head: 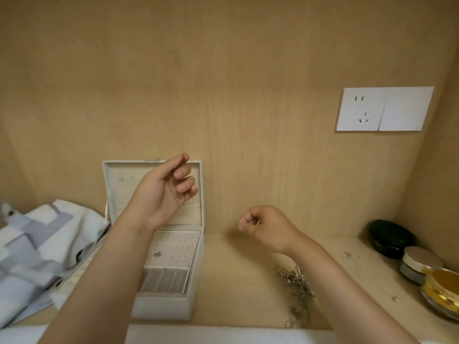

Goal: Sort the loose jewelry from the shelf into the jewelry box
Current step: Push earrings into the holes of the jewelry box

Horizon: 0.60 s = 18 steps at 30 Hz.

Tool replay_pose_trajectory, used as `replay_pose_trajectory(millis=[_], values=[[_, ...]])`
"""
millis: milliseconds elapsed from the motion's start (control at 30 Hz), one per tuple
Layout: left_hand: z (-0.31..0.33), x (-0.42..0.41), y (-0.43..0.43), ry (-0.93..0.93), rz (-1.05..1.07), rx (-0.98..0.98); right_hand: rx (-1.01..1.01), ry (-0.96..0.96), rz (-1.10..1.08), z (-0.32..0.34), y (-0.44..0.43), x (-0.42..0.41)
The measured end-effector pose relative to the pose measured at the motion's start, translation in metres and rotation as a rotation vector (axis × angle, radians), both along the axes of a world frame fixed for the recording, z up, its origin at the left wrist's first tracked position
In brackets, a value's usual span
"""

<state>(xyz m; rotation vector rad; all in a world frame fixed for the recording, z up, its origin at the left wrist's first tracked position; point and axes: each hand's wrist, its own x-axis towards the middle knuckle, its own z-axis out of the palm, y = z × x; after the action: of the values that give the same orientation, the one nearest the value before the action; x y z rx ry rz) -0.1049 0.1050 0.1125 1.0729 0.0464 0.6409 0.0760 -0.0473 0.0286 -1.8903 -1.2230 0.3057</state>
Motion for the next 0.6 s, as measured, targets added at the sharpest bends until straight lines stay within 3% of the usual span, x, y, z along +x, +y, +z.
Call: replay_pose_trajectory(millis=[433,600], values=[[0.037,-0.041,0.05,0.343,0.282,0.48,-0.215,-0.125,0.22,0.049,0.082,-0.063],[0.047,-0.044,0.06,0.466,0.325,0.678,0.159,0.359,0.282,0.08,0.108,-0.09]])
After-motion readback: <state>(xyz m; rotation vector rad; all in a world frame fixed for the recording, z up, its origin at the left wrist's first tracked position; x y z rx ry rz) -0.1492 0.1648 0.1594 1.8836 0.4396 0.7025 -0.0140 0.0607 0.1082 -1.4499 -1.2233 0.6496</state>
